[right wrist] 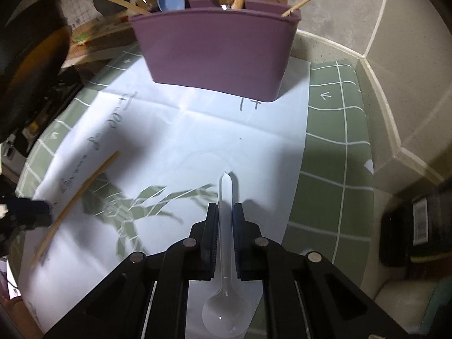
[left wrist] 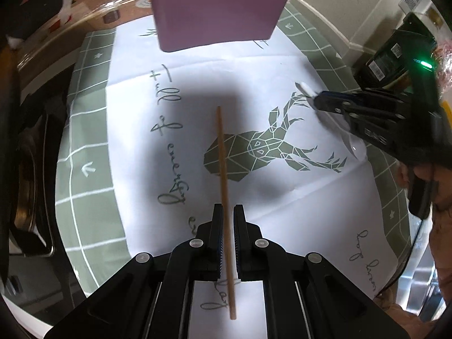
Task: Organize utensils
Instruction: 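Grasp the white plastic spoon with the right tool while the left tool holds the chopstick, then lift the chopstick and white plastic spoon up toward the purple holder with both tools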
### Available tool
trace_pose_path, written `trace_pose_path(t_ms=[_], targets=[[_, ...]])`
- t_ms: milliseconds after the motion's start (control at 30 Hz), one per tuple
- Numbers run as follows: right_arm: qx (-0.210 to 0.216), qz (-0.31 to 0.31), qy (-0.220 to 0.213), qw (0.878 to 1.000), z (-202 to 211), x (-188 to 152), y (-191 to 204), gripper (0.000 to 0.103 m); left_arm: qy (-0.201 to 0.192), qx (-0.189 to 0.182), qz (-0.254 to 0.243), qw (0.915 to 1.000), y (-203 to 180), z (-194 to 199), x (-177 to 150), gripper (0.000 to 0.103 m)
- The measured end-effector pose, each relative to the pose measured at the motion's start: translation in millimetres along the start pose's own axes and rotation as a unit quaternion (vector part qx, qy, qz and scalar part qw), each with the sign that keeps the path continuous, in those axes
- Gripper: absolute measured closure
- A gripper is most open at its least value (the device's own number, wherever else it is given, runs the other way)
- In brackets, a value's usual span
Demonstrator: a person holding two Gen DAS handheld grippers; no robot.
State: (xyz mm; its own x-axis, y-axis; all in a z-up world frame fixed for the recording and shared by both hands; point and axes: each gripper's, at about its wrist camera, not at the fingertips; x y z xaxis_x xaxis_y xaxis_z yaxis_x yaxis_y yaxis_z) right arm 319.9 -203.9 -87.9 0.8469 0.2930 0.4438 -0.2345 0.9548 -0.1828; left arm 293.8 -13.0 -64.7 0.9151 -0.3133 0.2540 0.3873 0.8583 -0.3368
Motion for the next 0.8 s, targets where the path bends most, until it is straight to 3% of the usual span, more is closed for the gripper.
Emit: trace_pose_path(t_ms=[233, 367, 533, 700, 800], targets=[[0.020, -0.019, -0.026, 0.999, 38, -18, -6, 0.094, 0.036, -0.013, -0.009, 0.9992, -8, -17, 25, 0.095], [0.027, -0.026, -0.034, 0.999, 51, -26, -7, 0.094, 0.051, 0.003, -0.006, 0.9987, -8, -27, 36, 0.095], [0.024, -0.021, -0.041, 0.999, 58, -34, -3, 0.094, 0.065, -0.016, 0.008, 0.9978, -6, -38, 42, 0.095], [0.031, -0.027, -0.037, 0.998, 56, -35, -2, 0.094, 0.046, -0.019, 0.014, 0.9987, -3, -38, 41, 0.097], [0.034, -0.030, -0.038, 0.998, 56, -35, -1, 0.094, 0.006, -0.002, 0.007, 1.0000, -5, -26, 36, 0.099]])
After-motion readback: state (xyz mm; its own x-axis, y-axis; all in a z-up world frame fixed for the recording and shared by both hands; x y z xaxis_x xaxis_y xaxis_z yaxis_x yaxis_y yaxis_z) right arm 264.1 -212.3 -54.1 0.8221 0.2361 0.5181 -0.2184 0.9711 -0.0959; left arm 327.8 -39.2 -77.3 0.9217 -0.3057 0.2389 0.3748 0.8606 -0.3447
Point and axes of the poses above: each gripper's, at about its wrist camera, not at the fingertips, and z roughly against the way its jaws point, y to its left, x to its top, and after that the axes turned 12 degrees about -x, right-handed
